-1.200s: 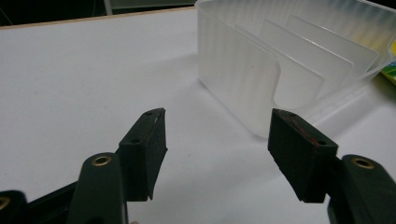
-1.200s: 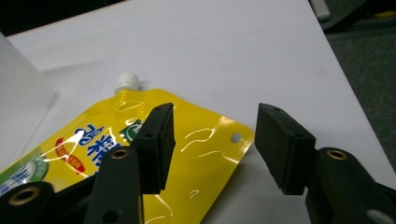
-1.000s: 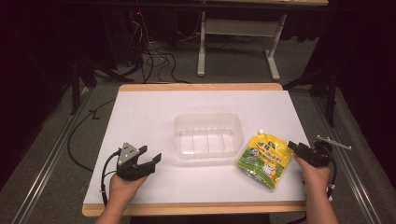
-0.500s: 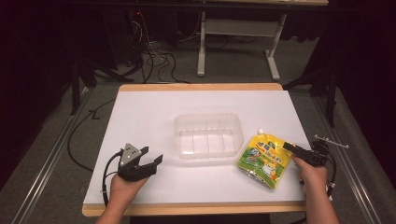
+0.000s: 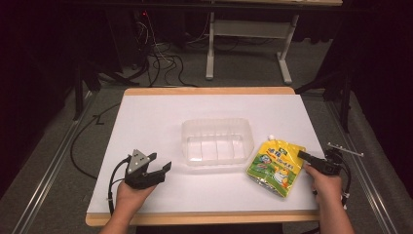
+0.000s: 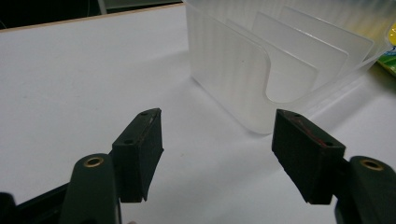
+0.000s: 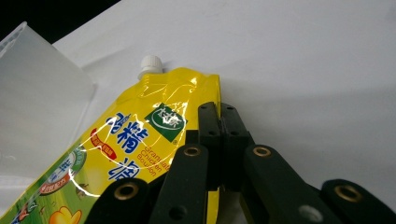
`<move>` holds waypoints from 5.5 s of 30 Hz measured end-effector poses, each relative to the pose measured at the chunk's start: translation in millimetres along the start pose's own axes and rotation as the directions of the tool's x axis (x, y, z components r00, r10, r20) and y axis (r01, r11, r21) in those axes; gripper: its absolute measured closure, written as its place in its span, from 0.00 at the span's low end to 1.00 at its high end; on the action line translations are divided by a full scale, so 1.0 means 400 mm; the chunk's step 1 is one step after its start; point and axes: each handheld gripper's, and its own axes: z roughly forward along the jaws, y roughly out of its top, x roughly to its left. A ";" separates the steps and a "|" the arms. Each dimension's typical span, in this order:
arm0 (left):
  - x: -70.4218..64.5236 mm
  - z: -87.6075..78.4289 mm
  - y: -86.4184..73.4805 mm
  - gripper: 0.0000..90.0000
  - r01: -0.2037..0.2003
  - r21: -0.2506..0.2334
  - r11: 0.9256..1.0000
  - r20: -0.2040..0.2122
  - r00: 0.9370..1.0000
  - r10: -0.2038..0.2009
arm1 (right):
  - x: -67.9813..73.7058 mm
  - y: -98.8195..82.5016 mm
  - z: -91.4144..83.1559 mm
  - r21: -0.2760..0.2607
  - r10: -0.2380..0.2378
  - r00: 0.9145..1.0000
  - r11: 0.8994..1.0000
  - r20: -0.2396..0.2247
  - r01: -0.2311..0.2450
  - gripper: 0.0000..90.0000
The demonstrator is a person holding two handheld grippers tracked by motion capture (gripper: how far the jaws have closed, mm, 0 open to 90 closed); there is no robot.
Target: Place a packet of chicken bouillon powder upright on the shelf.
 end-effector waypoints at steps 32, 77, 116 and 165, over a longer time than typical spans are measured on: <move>-0.006 0.006 0.007 0.36 -0.040 -0.015 0.999 -0.006 0.999 0.040 | 0.256 0.031 -0.210 -0.395 -0.342 0.939 0.858 0.040 0.330 1.00; -0.025 0.020 0.021 0.36 -0.071 -0.058 0.996 0.025 0.997 0.073 | 0.277 -0.024 -0.248 -0.409 -0.429 0.881 0.781 0.198 0.472 0.95; -0.022 0.017 0.016 0.36 -0.075 -0.039 0.996 0.013 0.997 0.076 | 0.242 -0.022 -0.198 -0.345 -0.341 0.933 0.867 0.115 0.360 1.00; -0.020 0.020 0.013 0.36 -0.080 -0.042 0.996 0.030 0.996 0.081 | 0.546 0.101 -0.126 -0.427 -0.439 0.898 0.819 -0.034 0.384 1.00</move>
